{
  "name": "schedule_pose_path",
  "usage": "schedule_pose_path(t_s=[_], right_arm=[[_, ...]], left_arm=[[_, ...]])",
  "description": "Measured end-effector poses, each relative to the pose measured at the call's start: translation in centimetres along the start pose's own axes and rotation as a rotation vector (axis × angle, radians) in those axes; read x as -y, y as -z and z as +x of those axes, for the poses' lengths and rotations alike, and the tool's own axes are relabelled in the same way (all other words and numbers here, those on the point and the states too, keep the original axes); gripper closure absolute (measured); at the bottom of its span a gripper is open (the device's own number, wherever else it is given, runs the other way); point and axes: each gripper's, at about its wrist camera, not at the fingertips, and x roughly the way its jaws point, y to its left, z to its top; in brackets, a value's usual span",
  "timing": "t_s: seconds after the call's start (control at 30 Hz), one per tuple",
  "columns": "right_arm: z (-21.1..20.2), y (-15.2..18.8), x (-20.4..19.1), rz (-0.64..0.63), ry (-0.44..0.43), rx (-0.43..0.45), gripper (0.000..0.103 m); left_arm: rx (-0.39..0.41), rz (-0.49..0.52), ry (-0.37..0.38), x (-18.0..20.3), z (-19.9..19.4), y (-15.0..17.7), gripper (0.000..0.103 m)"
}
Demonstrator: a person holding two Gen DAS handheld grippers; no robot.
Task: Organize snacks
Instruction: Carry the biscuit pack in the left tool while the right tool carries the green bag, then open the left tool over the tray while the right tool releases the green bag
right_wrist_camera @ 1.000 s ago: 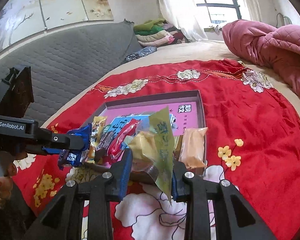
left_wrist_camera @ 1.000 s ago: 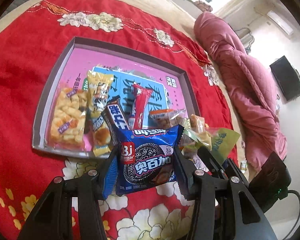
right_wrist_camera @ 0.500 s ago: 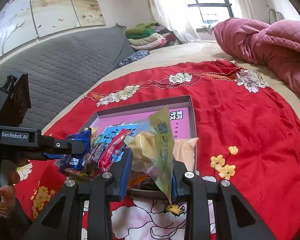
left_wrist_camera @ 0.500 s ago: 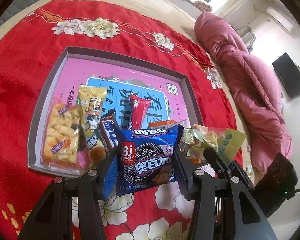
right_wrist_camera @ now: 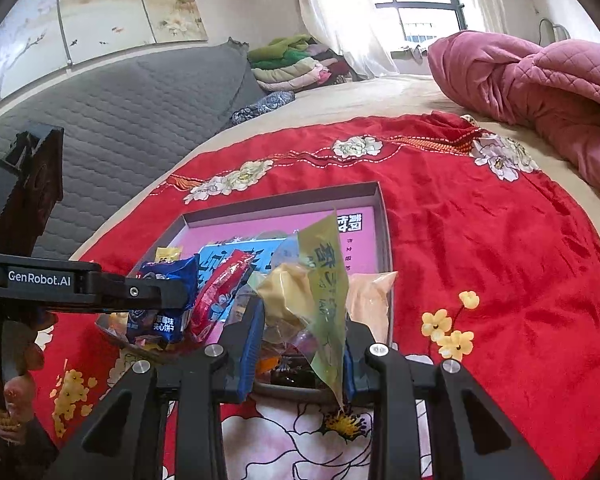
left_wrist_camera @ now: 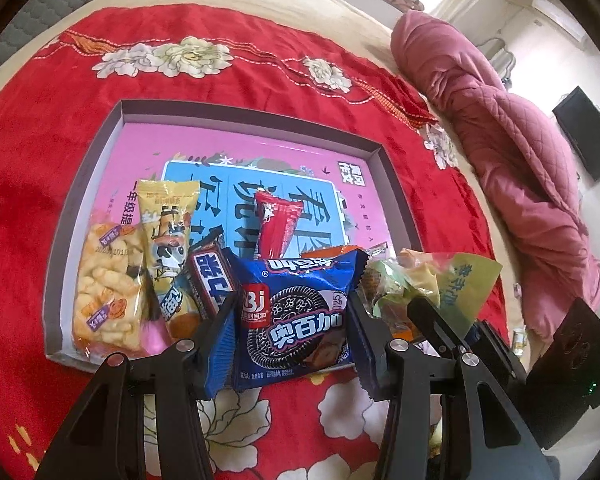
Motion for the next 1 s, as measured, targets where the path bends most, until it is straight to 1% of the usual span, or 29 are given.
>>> schedule_pose_path(t_s=[0.17, 0.23, 0.4, 0.47, 0.67, 0.73, 1.0], right_arm=[[0.5, 0.0, -0.1, -0.013, 0.012, -0.006, 0.069], [0.6, 0.0, -0.3, -0.023, 0.019, -0.007, 0.068], [0.5, 0.1, -0.9, -0.048, 0.026, -0.003, 0.051], [0.3, 0.1, -1.2, -0.068, 0.049, 0.008, 0.038], [-1.0, -0.2, -1.5, -0.103, 0.103, 0.060, 0.037], [-1.4, -0.3, -1.4, -0.104, 0.113, 0.072, 0.037], [-2.5, -0.5, -0.3, -0.049, 0.116, 0.097, 0.035]], left_arm=[[-0.005, 0.001, -0.012, 0.0, 0.4, 0.0, 0.050], [-0.006, 0.000, -0.016, 0.0, 0.5, -0.1, 0.050], [-0.008, -0.015, -0.016, -0.3, 0.7, -0.2, 0.050], [-0.010, -0.017, -0.019, -0.4, 0.7, -0.3, 0.050], [-0.016, -0.022, -0.015, -0.7, 0.5, -0.2, 0.046], [-0.013, -0.019, -0.018, -0.7, 0.3, -0.2, 0.041], [0.006, -0.004, -0.018, -0.4, -0.7, -0.1, 0.040]])
